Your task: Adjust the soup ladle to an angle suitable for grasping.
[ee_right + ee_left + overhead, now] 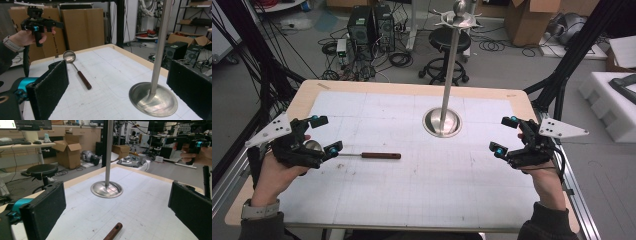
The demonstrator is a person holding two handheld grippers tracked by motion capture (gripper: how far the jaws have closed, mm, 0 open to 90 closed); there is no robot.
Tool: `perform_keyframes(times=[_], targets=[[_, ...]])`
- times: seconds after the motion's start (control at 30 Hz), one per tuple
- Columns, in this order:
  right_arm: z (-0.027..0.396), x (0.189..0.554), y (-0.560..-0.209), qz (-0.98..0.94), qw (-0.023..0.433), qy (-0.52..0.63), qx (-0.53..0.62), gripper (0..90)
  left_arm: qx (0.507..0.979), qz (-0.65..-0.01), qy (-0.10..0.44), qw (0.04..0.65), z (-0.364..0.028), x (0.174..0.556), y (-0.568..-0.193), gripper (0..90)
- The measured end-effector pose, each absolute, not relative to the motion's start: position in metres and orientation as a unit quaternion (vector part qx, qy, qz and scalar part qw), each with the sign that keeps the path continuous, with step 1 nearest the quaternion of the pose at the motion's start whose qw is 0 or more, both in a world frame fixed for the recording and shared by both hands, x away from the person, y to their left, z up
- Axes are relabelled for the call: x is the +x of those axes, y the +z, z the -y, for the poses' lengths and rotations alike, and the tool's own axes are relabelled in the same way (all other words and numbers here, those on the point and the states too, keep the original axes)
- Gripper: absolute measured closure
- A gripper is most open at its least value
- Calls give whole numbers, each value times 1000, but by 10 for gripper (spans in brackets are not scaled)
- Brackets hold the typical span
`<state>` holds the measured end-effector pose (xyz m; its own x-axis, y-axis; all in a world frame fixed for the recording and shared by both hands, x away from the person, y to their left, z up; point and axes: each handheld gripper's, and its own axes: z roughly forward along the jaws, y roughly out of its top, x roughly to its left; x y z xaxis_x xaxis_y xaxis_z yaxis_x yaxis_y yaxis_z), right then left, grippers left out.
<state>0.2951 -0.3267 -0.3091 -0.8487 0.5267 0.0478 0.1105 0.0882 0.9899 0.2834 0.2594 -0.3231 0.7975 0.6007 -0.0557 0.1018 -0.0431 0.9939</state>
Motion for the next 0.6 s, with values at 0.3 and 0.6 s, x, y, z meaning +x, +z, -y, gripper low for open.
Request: perform_keyframes(times=[0.3, 0.6], targets=[[329, 293, -310, -718, 164, 638, 225, 25, 696, -260, 188, 643, -258, 287, -326, 18], [328, 295, -312, -722, 155, 636, 226, 24, 705, -256, 208, 627, -255, 294, -334, 18]])
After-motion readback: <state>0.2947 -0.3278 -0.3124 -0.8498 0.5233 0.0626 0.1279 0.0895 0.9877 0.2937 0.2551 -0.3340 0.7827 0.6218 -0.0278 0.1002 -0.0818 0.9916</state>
